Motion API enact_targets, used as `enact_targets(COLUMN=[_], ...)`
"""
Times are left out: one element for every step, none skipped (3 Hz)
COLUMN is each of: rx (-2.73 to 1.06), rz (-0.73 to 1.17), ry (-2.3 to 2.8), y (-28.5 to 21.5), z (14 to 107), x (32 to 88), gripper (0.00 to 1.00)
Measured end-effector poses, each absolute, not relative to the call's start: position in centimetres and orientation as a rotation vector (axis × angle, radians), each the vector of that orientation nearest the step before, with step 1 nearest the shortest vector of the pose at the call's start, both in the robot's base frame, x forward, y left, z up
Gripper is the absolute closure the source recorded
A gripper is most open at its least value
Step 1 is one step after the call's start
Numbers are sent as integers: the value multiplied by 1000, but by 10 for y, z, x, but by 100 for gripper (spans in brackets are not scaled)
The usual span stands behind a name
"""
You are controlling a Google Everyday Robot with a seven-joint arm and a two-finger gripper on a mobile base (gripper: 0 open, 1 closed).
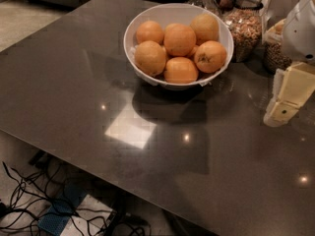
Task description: Pick orange from white bowl
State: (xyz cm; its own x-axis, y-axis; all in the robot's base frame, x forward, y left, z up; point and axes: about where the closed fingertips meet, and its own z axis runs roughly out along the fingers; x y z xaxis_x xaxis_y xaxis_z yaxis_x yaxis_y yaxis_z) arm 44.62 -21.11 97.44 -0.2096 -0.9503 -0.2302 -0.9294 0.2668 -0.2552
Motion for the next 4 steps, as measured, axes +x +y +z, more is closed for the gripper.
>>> enact_targets(rx=[-1690, -1653, -1613, -1613], rz=[-43, 0, 55, 55], ry=[2133, 2053, 1983, 1983], y=[-199, -185, -172, -172], z=[972, 975, 984, 984], x=[463, 482, 495, 495], gripper=[0, 0, 0, 0])
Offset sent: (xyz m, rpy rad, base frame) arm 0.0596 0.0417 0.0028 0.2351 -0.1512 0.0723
